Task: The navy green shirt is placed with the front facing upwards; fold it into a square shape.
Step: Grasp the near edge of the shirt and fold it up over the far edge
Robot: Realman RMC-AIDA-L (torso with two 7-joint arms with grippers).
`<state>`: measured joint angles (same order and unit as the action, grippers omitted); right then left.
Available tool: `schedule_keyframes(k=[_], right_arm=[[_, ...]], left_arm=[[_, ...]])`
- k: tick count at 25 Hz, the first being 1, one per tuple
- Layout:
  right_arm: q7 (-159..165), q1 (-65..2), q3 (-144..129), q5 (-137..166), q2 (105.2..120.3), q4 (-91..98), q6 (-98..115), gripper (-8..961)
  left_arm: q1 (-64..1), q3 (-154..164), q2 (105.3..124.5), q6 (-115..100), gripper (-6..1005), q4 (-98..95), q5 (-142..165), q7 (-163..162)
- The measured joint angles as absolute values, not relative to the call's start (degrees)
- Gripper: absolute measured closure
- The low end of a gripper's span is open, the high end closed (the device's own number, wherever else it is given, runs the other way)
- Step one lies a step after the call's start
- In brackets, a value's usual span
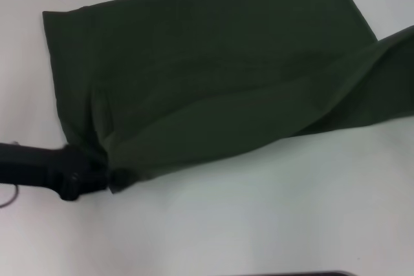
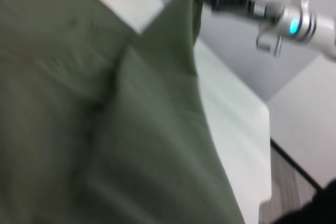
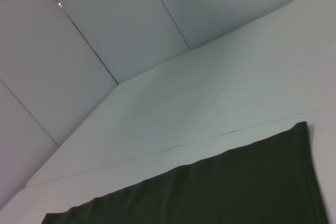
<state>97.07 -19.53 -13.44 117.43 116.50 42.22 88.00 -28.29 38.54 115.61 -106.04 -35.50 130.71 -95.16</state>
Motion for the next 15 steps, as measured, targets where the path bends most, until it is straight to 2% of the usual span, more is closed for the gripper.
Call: schedule_keyframes(k=[15], right_arm=[[92.41, -14.61, -13.59, 117.52, 115.96, 39.99, 91.06, 931]], left_arm=[[-28.22, 29.4, 112.45, -106.87, 982, -35.54, 130.69, -94.3]])
